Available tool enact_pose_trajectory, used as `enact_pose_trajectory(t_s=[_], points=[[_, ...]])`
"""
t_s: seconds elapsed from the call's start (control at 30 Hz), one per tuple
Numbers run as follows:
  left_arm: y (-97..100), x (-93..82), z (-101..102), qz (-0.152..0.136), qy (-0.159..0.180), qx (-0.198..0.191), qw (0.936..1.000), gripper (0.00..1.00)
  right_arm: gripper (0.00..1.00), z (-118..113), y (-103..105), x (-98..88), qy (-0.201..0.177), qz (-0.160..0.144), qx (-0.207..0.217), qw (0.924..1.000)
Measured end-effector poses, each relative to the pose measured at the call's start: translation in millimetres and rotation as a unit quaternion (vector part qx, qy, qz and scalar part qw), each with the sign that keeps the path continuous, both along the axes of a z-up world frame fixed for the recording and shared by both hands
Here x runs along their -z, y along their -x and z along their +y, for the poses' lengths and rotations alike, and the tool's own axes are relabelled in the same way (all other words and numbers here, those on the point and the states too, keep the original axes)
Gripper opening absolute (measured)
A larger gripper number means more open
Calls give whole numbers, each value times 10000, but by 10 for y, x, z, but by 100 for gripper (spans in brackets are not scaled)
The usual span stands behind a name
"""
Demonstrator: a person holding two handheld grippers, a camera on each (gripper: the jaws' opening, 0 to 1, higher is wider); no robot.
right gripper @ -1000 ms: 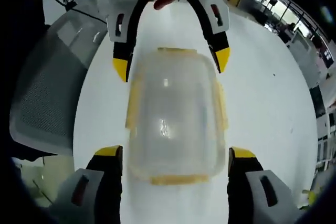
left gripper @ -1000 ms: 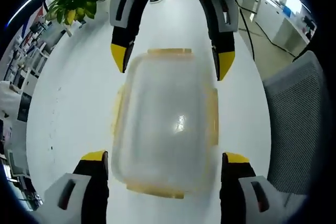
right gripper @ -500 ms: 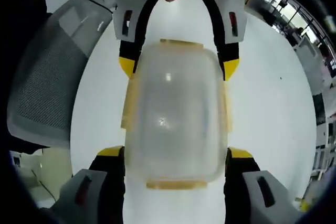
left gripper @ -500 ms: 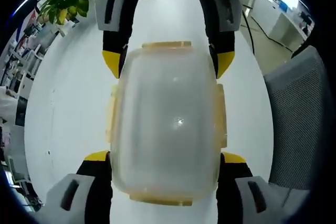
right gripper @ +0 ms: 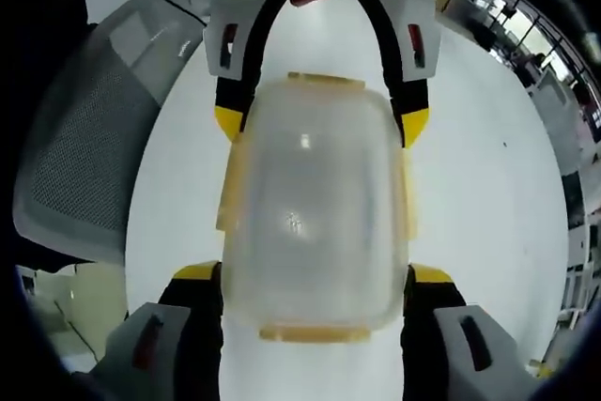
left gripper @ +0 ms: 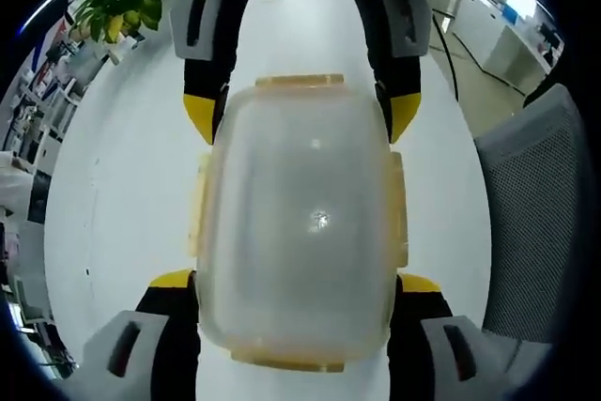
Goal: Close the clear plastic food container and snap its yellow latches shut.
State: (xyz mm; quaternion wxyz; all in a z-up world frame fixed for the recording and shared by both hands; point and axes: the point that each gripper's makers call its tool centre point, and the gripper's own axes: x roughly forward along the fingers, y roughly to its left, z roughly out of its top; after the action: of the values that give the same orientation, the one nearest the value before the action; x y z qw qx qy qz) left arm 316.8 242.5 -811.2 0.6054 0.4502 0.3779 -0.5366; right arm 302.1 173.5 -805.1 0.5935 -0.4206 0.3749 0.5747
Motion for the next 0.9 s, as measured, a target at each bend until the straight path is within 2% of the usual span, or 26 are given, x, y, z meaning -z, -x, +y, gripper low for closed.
enact_pose_trajectory(t_s=[0.13, 0.37, 0.57, 0.7, 0.9], points=[[55, 11, 47, 21, -83, -121, 9999, 80, 77, 58, 27, 4, -160, 81, -201, 9996], [139, 16, 181, 55, -127, -381, 9992, 81, 78, 204, 78, 38, 71, 46, -485, 9988], [154, 17, 303, 121, 36, -517, 9986, 82, 78, 328, 82, 43, 95, 23, -586, 9982], [171, 9, 375, 157, 172, -603, 9979, 82, 79, 414, 84, 60, 262, -26, -615, 9978], [195, 25, 546, 172, 135, -714, 9972, 82, 80, 610, 75, 79, 198, -69, -637, 9977]])
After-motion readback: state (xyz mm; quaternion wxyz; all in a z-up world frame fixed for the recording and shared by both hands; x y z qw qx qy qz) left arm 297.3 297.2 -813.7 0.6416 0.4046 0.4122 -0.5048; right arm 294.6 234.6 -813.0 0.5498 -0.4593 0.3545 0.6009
